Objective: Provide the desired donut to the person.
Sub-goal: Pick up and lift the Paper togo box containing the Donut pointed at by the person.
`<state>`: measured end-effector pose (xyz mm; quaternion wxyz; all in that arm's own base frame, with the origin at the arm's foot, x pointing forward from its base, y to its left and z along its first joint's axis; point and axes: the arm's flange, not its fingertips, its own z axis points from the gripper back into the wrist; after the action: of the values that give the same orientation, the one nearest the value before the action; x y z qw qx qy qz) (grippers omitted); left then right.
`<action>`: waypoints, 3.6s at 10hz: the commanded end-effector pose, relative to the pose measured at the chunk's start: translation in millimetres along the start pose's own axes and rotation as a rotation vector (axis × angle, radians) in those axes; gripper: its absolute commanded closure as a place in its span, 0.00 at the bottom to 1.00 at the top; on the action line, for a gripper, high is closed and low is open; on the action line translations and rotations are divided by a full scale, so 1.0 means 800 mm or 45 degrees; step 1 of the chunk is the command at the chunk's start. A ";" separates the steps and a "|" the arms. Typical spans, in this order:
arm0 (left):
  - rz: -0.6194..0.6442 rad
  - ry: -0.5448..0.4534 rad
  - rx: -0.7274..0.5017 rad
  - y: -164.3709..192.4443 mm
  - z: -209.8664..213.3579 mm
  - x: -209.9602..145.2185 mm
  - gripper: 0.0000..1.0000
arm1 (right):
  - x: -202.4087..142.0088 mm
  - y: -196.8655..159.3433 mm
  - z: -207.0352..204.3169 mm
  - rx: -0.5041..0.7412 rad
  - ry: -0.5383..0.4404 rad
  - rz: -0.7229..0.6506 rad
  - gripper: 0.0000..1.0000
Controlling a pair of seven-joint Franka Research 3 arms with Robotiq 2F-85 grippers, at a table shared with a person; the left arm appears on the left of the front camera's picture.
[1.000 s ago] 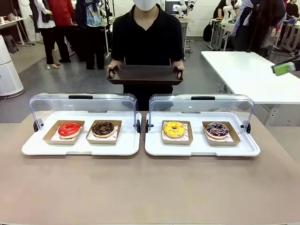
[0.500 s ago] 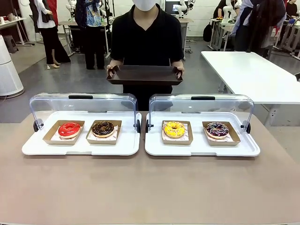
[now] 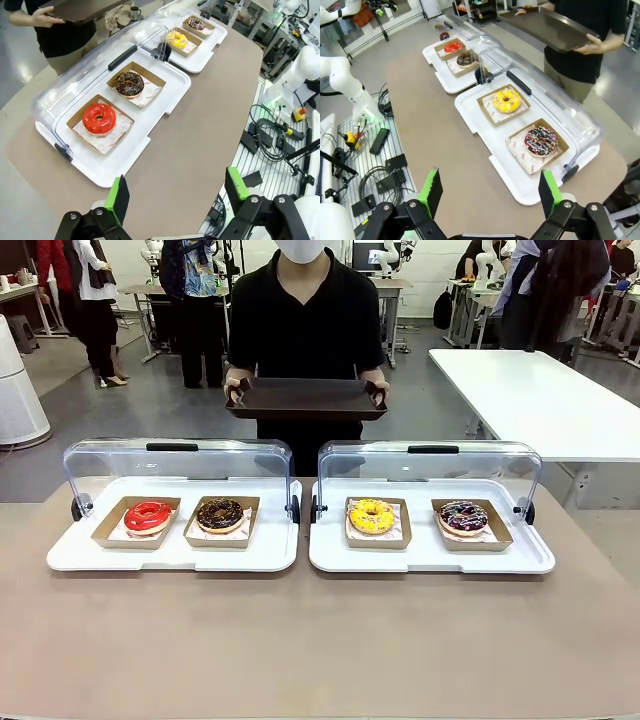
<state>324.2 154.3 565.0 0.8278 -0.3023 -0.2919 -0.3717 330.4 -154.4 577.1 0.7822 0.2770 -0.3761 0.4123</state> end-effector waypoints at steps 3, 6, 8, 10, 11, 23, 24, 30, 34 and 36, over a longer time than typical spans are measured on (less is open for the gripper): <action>-0.005 -0.002 -0.002 0.001 -0.001 0.003 0.00 | 0.000 0.000 0.000 0.000 0.000 0.000 0.00; -0.005 -0.002 -0.002 0.001 -0.001 0.003 0.00 | 0.000 0.000 0.000 0.000 0.000 0.000 0.00; -0.005 -0.002 -0.002 0.001 -0.001 0.003 0.00 | 0.000 0.000 0.000 0.000 0.000 0.000 0.00; -0.005 -0.002 -0.002 0.001 -0.001 0.003 0.00 | 0.000 0.000 0.000 0.000 0.000 0.000 0.00; -0.005 -0.002 -0.002 0.001 -0.001 0.003 0.00 | 0.000 0.000 0.000 0.000 0.000 0.000 0.00; 0.049 -0.208 -0.137 -0.005 0.014 0.003 0.00 | 0.000 0.000 0.000 0.000 0.000 0.000 0.00; 0.049 -0.208 -0.137 -0.005 0.014 0.003 0.00 | 0.000 0.000 0.000 0.000 0.000 0.000 0.00; 0.049 -0.208 -0.137 -0.005 0.014 0.003 0.00 | -0.002 0.002 0.000 0.002 0.016 0.007 0.00; 0.049 -0.208 -0.137 -0.005 0.014 0.003 0.00 | 0.129 0.005 -0.123 -0.061 0.493 0.280 0.00; 0.049 -0.208 -0.137 -0.005 0.014 0.003 0.00 | 0.149 0.021 -0.171 -0.105 0.680 0.372 0.00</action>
<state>320.2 157.8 576.3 0.7960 -0.3821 -0.3258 -0.3380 406.5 10.6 604.2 0.7849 0.1054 -0.2394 0.5618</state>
